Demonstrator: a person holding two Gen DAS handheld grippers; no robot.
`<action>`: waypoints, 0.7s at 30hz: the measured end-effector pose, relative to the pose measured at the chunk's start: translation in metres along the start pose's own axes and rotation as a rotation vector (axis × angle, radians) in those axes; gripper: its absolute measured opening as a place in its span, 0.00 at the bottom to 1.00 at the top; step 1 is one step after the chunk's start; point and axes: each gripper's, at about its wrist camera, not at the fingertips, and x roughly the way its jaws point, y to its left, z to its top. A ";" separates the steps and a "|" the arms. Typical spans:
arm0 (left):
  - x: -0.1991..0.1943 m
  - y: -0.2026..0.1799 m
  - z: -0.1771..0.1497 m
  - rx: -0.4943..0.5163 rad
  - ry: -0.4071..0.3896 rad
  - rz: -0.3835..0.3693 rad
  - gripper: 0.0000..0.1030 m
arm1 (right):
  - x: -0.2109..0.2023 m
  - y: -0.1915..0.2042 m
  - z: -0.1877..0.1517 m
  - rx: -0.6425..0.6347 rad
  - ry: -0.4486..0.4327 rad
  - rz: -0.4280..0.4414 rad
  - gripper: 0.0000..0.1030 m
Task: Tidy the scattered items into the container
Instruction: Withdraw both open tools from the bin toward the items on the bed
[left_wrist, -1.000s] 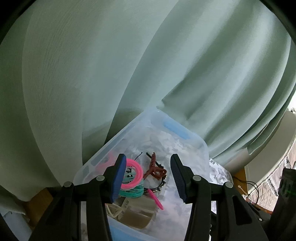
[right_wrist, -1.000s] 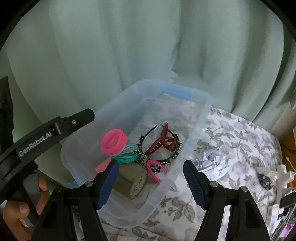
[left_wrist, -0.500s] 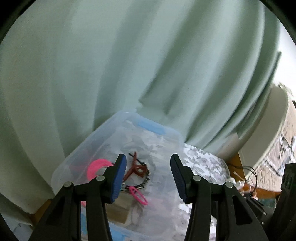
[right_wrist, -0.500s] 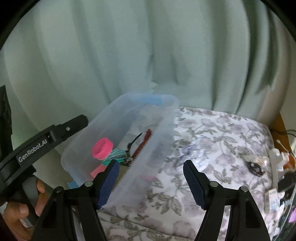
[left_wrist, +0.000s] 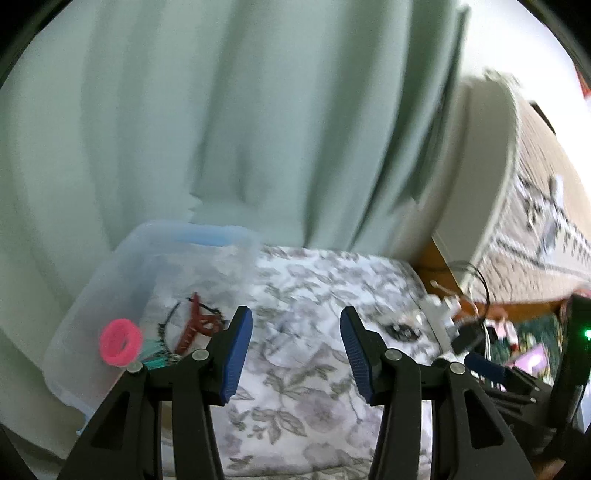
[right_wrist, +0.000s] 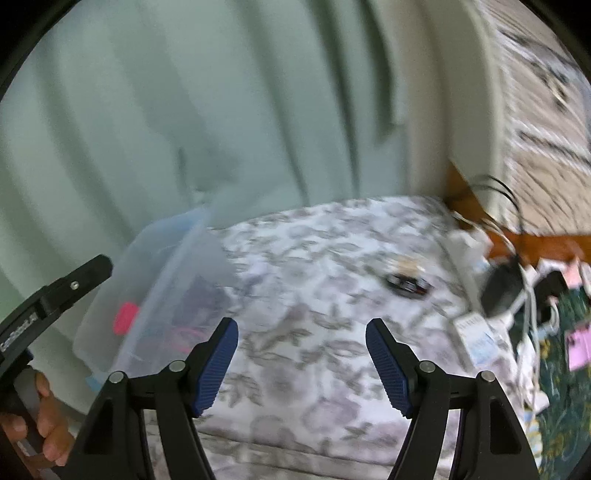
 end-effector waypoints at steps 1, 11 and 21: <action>0.004 -0.007 -0.002 0.019 0.015 -0.006 0.49 | 0.000 -0.011 -0.002 0.019 0.000 -0.011 0.73; 0.041 -0.053 -0.024 0.133 0.148 -0.033 0.49 | 0.007 -0.118 -0.032 0.213 0.052 -0.213 0.73; 0.091 -0.041 -0.034 0.115 0.256 0.026 0.49 | 0.041 -0.149 -0.044 0.199 0.128 -0.277 0.73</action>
